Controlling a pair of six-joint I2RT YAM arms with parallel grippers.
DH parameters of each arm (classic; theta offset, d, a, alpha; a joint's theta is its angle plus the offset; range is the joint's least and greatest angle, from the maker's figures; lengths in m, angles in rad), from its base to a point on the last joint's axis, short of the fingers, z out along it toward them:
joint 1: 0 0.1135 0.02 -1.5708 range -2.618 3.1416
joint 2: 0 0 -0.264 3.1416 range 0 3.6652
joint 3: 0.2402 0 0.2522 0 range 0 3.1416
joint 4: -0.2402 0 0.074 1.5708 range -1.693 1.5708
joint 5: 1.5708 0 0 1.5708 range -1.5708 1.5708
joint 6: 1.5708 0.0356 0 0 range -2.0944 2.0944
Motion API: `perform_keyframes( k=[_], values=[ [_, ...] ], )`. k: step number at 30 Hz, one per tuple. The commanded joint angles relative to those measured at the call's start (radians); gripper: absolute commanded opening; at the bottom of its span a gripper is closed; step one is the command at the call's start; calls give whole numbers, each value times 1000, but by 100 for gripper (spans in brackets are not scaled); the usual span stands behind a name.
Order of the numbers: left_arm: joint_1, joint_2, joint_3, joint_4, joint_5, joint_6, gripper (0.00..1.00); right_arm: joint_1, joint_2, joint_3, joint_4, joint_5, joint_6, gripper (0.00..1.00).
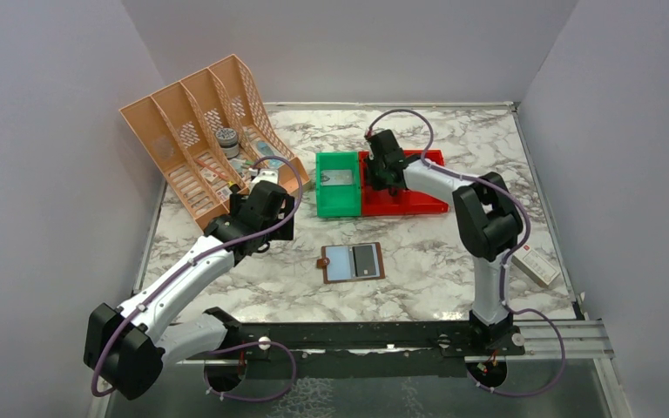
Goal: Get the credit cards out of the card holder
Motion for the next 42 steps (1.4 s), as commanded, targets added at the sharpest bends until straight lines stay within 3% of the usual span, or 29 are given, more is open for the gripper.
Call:
perform_keyframes(
  k=[1, 5, 9, 15, 21, 26, 32, 42],
  values=[
    [8, -48, 0, 32, 104, 29, 99, 3, -165, -57, 33, -89, 30, 8],
    [10, -126, -19, 114, 235, 12, 99, 3, -309, -154, 60, -155, 40, 12],
    [10, -186, -113, 309, 449, -78, 99, 4, -460, -302, 100, -259, 90, 17],
    [-18, -94, -203, 545, 697, -245, 93, 4, -654, -594, 236, -469, 226, 24],
    [-177, 25, -183, 604, 612, -281, 89, 5, -752, -810, 318, -584, 328, 23],
    [-269, 127, -159, 651, 551, -339, 79, 5, -737, -919, 430, -680, 412, 21],
    [-295, 223, -166, 712, 548, -415, 64, 5, -676, -933, 467, -709, 442, 13],
    [-299, 342, -153, 781, 577, -452, 58, 5, -582, -929, 478, -686, 436, 12]
  ],
)
